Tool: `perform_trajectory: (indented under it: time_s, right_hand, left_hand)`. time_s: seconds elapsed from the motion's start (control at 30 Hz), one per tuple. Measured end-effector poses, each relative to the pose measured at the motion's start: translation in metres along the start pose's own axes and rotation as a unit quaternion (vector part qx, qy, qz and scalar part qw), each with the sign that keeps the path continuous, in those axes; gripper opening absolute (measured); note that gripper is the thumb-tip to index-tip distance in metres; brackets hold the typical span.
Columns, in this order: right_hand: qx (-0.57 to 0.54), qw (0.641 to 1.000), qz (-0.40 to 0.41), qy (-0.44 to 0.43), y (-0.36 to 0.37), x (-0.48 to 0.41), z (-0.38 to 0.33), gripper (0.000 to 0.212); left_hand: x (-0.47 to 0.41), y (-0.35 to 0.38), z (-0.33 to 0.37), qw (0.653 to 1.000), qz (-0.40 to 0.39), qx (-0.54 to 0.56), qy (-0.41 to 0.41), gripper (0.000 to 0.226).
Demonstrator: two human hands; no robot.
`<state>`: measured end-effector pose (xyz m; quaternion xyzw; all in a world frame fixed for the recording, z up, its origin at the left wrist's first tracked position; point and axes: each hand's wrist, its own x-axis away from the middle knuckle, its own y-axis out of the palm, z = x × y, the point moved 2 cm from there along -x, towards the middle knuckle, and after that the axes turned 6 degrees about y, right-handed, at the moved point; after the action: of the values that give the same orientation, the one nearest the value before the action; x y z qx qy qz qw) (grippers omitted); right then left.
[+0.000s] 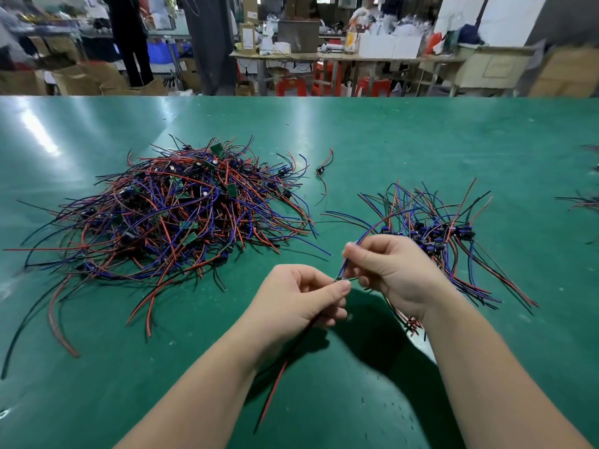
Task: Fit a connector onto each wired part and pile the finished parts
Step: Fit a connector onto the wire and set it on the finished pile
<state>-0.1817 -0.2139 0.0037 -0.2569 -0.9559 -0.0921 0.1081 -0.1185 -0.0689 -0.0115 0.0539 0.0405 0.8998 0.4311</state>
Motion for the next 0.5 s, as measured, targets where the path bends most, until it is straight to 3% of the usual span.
perform_trajectory:
  time_s: [0.17, 0.33, 0.4, 0.5]
  right_hand:
    - [-0.154, 0.977, 0.144, 0.007, -0.037, -0.001, -0.010, 0.016]
    - [-0.226, 0.958, 0.170, 0.050, -0.044, -0.005, -0.006, 0.027]
    - [-0.226, 0.958, 0.166, 0.055, -0.042, -0.006, -0.006, 0.034]
    - [-0.178, 0.970, 0.158, 0.045, -0.036, -0.009, -0.004, 0.045]
  left_hand:
    - [0.002, 0.003, -0.007, 0.993, -0.054, -0.101, -0.023, 0.018]
    - [0.000, -0.005, -0.004, 0.970, -0.042, -0.239, 0.013, 0.020]
    - [0.000, -0.008, -0.004, 0.973, -0.039, -0.229, 0.010, 0.019]
    - [-0.003, -0.013, 0.000, 0.995, 0.013, -0.101, -0.001, 0.015]
